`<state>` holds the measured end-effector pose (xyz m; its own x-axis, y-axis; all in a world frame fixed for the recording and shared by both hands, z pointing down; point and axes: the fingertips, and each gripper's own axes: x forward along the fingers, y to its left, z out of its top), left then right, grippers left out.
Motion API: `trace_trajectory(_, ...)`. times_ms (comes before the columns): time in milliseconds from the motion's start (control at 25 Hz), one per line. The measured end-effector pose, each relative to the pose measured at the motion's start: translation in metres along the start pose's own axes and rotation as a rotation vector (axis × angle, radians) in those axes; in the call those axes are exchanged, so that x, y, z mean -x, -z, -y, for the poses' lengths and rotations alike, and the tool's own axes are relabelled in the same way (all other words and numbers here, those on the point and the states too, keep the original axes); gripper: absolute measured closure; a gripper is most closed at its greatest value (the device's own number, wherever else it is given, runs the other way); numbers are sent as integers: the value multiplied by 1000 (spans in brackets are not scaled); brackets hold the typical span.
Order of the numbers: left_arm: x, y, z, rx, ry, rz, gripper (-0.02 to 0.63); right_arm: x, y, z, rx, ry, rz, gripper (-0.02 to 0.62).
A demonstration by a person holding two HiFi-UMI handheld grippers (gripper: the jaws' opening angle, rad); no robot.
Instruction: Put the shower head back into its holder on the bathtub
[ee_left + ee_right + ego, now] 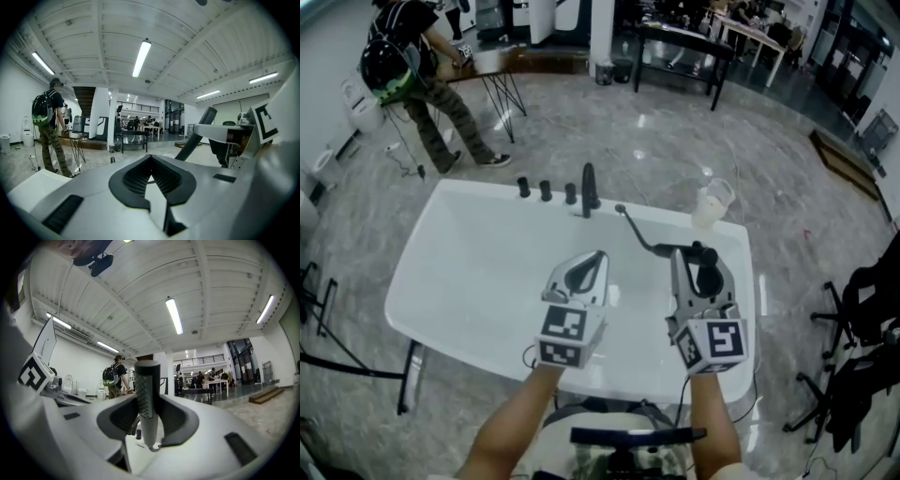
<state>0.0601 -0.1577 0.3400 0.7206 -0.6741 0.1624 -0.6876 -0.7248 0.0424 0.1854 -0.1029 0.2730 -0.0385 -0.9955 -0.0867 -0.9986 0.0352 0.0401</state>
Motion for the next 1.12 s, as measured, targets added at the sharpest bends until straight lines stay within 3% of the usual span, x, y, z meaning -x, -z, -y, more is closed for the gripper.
trace_trajectory(1120, -19, -2, -11, 12, 6, -2, 589, -29, -7, -1, 7, -24, 14, 456)
